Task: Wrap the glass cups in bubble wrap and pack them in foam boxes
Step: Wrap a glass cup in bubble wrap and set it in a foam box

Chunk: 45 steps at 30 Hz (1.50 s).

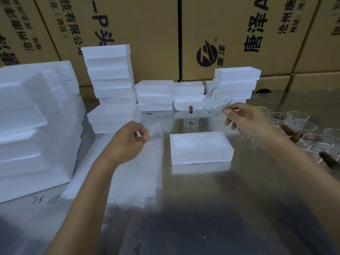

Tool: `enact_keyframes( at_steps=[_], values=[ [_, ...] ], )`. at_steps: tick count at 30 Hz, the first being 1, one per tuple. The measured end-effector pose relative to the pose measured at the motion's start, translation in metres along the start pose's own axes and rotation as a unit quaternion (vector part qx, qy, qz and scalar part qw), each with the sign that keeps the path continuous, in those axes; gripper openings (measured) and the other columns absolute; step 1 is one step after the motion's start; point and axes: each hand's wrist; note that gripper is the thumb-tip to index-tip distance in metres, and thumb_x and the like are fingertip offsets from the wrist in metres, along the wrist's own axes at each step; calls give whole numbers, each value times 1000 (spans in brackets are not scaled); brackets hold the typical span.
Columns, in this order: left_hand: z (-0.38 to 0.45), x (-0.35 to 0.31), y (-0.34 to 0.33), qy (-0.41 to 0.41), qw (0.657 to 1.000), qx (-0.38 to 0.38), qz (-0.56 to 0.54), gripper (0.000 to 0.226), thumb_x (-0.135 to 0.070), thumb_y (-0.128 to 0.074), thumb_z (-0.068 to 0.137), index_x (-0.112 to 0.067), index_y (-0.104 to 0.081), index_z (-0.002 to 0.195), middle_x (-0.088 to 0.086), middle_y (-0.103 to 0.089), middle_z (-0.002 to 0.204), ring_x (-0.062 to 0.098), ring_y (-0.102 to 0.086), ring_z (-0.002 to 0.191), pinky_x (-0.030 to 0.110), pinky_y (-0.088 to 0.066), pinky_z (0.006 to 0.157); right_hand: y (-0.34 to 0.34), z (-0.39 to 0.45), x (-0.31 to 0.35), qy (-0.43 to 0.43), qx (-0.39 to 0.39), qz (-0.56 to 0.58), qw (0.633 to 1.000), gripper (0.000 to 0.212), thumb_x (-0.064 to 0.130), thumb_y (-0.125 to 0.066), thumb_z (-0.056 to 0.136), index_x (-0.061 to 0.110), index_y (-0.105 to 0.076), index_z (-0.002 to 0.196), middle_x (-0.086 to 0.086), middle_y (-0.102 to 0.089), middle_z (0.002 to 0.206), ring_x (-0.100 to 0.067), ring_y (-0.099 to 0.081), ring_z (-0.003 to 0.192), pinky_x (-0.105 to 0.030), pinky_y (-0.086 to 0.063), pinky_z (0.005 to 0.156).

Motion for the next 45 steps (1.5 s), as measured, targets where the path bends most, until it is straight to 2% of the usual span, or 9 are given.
enact_keyframes(
  at_steps=[7,12,19,28,33,36,38,41,45],
  values=[
    [-9,-33,-16,-27,987,-36,-156,16,-21,-60,98,-23,-67,83,-17,-61,92,-10,-51,70,-1,-36,60,-52,-79,42,35,110,181,977,12,21,-61,99,15,-69,106,0,-72,79,-11,-58,60,-21,-39,48],
    [-22,-34,-32,16,956,-154,-250,20,-22,-55,101,-30,-64,85,-17,-65,95,-14,-53,73,1,-38,64,-77,-95,24,53,30,14,998,5,28,-61,96,31,-66,95,13,-70,82,-13,-66,85,-36,-53,78],
    [-40,-56,-59,-128,968,-133,-170,21,-13,-57,99,-29,-65,87,-12,-52,101,-3,-51,95,4,-36,80,-81,-107,19,163,-31,-236,957,25,37,-53,93,35,-43,71,11,-53,68,-9,-47,71,-28,-42,59],
    [-62,-73,-90,-304,928,-214,-41,9,-15,-58,96,-14,-67,94,-9,-61,97,11,-51,99,23,-41,88,-77,-97,10,43,-49,98,993,37,15,-61,95,31,-60,62,19,-58,57,1,-53,57,-12,-40,57],
    [-70,-81,-94,-253,945,-111,-173,8,-18,-58,97,-20,-65,95,-12,-67,85,14,-65,82,34,-53,74,-70,-93,9,-115,-15,267,957,28,5,-49,94,15,-72,80,-4,-73,80,-20,-70,83,-34,-57,79],
    [-72,-87,-92,-187,934,-81,-295,16,-20,-55,94,-29,-65,102,-7,-68,82,18,-69,79,37,-58,69,-66,-91,14,-168,71,401,898,19,9,-43,101,0,-60,98,-24,-62,100,-37,-62,96,-45,-51,87],
    [-68,-84,-86,-178,928,-158,-287,23,-16,-53,94,-31,-62,107,-9,-66,91,17,-67,89,30,-57,71,-62,-92,14,-174,118,457,864,23,19,-46,102,4,-62,111,-16,-69,109,-34,-66,97,-43,-55,86],
    [-55,-72,-72,-142,931,-270,-200,30,-18,-57,97,-35,-52,122,-18,-54,120,9,-53,113,22,-49,90,-55,-96,9,-151,174,431,873,35,32,-51,98,13,-62,125,-8,-74,116,-30,-74,91,-49,-59,87],
    [-39,-53,-54,-72,952,-195,-224,60,-45,-60,94,-40,-32,146,-18,-33,151,-7,-40,126,3,-37,93,-53,-99,7,-131,198,430,871,37,40,-74,73,21,-75,105,-6,-76,109,-27,-74,93,-42,-61,74]
  ],
)
Point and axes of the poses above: each hand's wrist, its own z-axis towards the middle knuckle, its own y-axis out of the back of the hand, x = y × z
